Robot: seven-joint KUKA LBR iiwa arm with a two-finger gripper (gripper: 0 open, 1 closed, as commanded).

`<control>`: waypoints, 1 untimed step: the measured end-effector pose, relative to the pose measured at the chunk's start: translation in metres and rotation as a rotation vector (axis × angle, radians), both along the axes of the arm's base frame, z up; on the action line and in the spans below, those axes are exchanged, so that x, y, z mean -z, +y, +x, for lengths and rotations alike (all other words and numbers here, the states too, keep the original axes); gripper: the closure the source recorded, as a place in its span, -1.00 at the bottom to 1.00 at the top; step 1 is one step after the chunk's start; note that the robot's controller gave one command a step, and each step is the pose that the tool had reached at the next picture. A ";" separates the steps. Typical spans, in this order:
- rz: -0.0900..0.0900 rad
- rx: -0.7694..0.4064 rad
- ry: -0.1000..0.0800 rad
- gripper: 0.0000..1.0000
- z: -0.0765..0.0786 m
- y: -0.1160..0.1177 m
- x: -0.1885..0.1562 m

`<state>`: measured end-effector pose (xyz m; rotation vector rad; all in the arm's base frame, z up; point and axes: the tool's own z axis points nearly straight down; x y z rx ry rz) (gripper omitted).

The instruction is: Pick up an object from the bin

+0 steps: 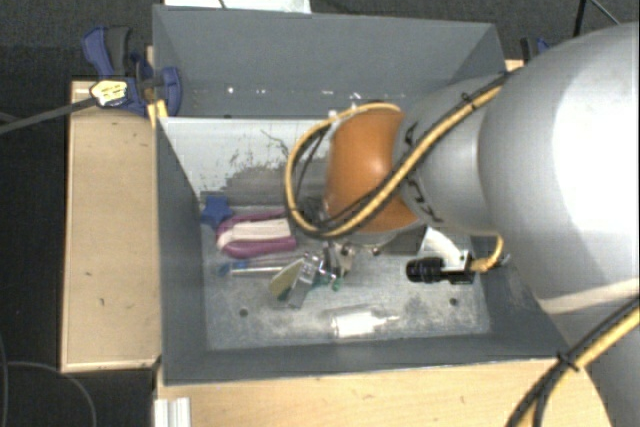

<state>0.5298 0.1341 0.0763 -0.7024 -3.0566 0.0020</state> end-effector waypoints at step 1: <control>0.001 0.005 -0.003 1.00 0.001 0.001 -0.001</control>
Offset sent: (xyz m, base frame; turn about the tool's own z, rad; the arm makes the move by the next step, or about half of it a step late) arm 0.0000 0.0000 0.0000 0.0000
